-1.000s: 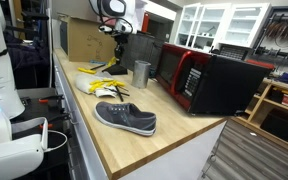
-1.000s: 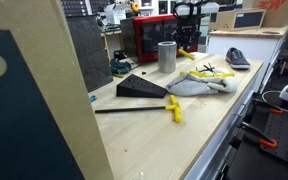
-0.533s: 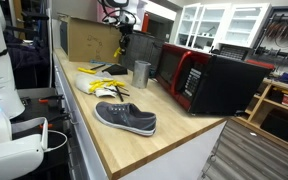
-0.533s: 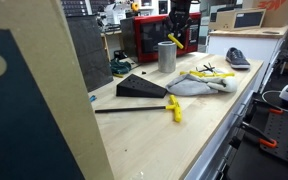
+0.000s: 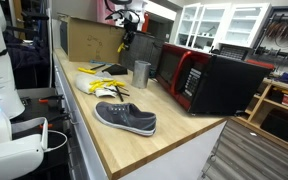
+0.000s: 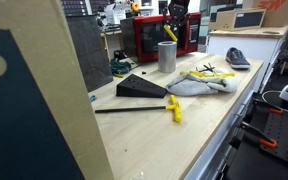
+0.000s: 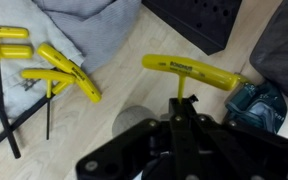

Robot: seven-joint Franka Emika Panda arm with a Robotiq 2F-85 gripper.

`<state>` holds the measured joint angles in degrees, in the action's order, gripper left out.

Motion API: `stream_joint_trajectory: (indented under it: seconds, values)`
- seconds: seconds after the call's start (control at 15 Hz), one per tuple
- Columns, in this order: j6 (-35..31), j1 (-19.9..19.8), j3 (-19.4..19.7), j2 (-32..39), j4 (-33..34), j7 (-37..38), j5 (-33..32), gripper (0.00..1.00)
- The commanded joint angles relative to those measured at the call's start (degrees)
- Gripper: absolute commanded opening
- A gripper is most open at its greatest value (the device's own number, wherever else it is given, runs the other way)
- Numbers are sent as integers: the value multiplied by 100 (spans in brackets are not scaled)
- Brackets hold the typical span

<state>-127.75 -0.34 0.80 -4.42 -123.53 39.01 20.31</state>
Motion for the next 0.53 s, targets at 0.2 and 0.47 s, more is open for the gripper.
stream_joint_trajectory:
  seconds: [0.2, 0.47]
  values:
    - [165, -217, 270, 226, 120, -602, 1094, 1]
    - [253, -371, 433, 373, 202, -907, 1593, 1]
